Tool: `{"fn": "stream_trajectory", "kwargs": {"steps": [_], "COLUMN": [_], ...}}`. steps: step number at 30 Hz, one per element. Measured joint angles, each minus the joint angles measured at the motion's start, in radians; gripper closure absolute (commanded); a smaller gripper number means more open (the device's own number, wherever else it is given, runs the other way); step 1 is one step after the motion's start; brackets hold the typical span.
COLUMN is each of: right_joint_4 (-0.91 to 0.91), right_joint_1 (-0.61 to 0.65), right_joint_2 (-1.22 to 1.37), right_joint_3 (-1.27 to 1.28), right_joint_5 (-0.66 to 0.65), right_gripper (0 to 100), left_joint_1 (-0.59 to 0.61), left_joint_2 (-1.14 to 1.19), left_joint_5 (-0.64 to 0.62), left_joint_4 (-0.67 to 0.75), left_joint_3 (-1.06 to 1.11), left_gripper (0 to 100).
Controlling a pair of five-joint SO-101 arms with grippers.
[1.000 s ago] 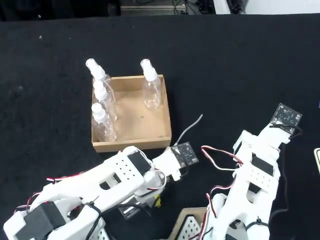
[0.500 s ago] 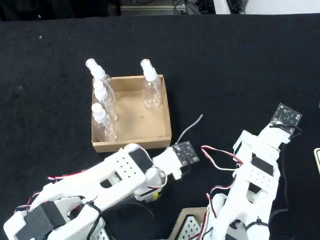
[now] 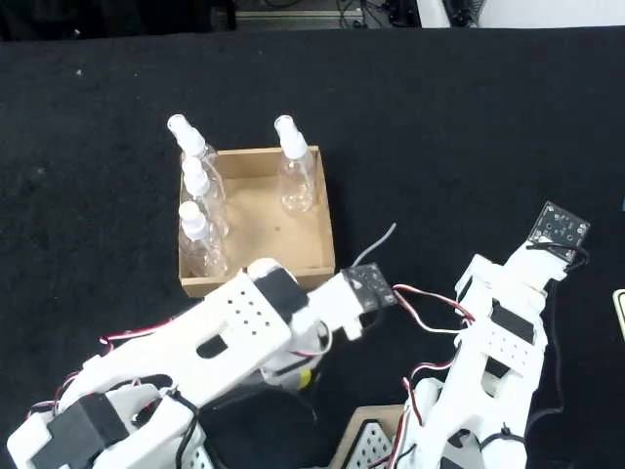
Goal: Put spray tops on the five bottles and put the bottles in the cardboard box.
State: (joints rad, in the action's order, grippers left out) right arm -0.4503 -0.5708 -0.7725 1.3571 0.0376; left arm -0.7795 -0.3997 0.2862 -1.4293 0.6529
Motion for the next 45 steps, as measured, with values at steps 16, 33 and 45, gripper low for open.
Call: {"fn": "stream_trajectory", "kwargs": {"steps": [16, 33, 45], "right_joint_4": [0.0, -0.026, -0.321], "right_joint_1": [0.0, 0.002, 0.262], "right_joint_2": [0.0, 0.0, 0.0], "right_joint_3": [0.0, 0.0, -0.253], "right_joint_5": [0.0, 0.002, -0.137], "right_gripper": [95.9, 95.9, 96.2], "left_joint_1": [0.509, 1.504, 1.58], "left_joint_2": [-0.133, -0.063, 0.044], "left_joint_5": [0.118, 0.035, -0.063], "left_joint_4": [-0.322, -0.215, 0.341], "left_joint_3": [-0.732, -0.75, -0.005], "left_gripper": [90, 90, 90]}}
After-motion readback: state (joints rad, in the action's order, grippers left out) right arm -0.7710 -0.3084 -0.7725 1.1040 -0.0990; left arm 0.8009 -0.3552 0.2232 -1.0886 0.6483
